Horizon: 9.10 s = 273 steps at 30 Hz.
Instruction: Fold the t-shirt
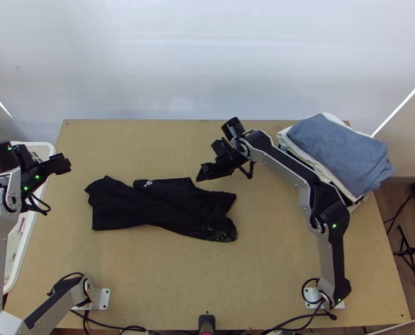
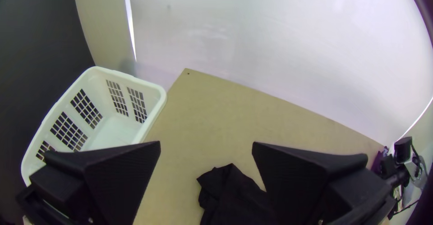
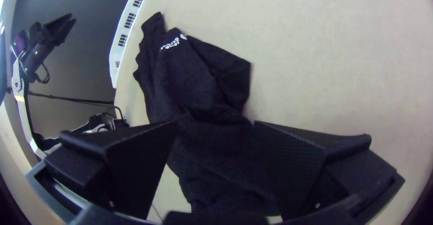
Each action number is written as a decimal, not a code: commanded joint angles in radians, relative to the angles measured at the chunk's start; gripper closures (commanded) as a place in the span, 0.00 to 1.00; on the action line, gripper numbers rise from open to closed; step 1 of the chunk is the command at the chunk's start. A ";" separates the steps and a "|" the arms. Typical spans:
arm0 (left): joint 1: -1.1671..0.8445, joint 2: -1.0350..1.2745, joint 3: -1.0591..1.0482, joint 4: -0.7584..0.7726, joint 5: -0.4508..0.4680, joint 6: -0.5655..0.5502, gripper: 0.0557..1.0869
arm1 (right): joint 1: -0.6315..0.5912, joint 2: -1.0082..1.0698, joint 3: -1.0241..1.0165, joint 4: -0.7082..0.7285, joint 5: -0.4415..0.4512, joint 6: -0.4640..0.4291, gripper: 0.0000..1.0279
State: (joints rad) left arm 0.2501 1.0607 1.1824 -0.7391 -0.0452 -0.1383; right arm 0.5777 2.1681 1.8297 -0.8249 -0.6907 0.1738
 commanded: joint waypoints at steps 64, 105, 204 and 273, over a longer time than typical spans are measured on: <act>-0.092 0.107 -0.036 0.009 -0.030 0.181 0.04 | -0.047 -0.252 -0.122 0.267 0.111 0.084 0.97; -0.267 0.469 -0.121 0.202 0.018 0.204 0.04 | 0.248 -0.906 -0.372 -0.068 0.126 0.121 0.97; -0.301 -0.015 -0.190 -0.663 0.380 0.112 0.96 | 0.019 -0.715 -0.599 0.211 0.148 0.279 0.97; -0.583 0.236 -0.130 -0.296 0.350 -0.027 0.05 | -0.242 -0.622 -0.692 0.227 0.286 0.326 0.97</act>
State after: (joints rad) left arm -0.4107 1.2732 0.9611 -1.0695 0.3035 -0.1551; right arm 0.3141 1.5497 1.1355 -0.5999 -0.4099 0.4976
